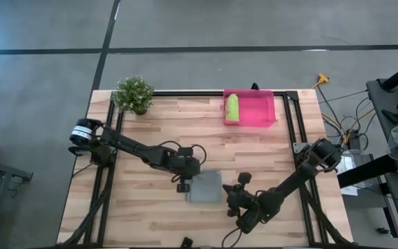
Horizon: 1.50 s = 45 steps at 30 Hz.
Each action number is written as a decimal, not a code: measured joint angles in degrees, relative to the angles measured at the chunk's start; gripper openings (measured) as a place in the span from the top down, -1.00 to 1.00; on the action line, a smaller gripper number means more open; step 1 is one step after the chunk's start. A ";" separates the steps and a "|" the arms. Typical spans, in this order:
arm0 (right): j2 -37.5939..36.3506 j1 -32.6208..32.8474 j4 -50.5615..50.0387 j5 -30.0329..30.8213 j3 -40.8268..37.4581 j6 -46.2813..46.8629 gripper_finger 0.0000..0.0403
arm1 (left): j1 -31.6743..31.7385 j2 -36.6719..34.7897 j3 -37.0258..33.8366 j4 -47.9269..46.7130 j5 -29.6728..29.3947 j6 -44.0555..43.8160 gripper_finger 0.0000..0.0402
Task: Roll microfiber towels into tight, uniform cylinder then place into a basket
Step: Fold the gray microfiber cloth
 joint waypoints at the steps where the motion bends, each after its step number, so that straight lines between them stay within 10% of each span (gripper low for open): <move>1: 0.00 -0.12 0.02 0.00 -0.16 -0.15 0.96 | 0.01 -0.29 0.12 -0.65 0.60 -0.02 1.00; 38: 0.02 -1.75 7.28 -0.15 -5.03 -0.78 0.96 | 3.40 -1.65 -2.05 -6.92 0.77 -2.80 1.00; 45: 0.02 -1.84 15.43 -1.43 -5.34 -15.38 0.93 | 3.83 -1.05 -4.39 -3.54 -1.00 -1.31 0.99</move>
